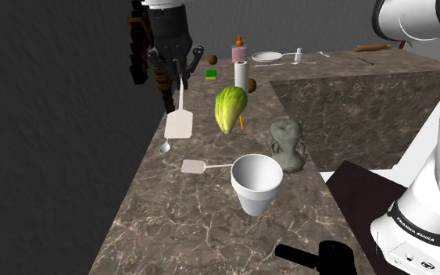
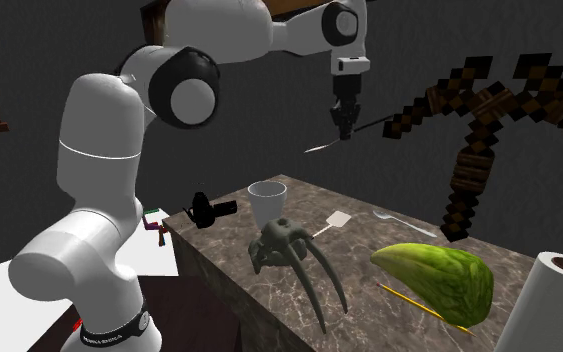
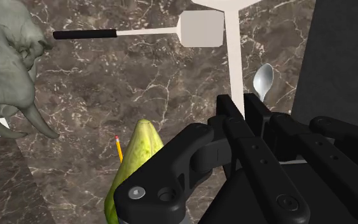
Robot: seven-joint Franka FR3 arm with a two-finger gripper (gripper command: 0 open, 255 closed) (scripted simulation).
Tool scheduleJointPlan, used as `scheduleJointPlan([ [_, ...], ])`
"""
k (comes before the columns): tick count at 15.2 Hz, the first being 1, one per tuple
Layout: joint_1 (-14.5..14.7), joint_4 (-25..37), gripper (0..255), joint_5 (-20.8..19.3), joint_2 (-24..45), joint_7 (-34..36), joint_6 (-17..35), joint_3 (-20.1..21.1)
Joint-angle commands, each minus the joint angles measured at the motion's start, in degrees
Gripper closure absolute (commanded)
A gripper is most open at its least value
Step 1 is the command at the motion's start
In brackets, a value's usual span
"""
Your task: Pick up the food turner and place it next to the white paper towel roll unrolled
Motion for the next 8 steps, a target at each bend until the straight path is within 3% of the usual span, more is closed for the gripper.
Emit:
scheduleJointPlan([
  [1, -3.77, -4.07, 255, 2.14, -3.22, -2.67, 1.60, -0.07],
  [8, -14.19, -14.04, 255, 8.27, -11.88, -13.54, 5.69, -2.69],
])
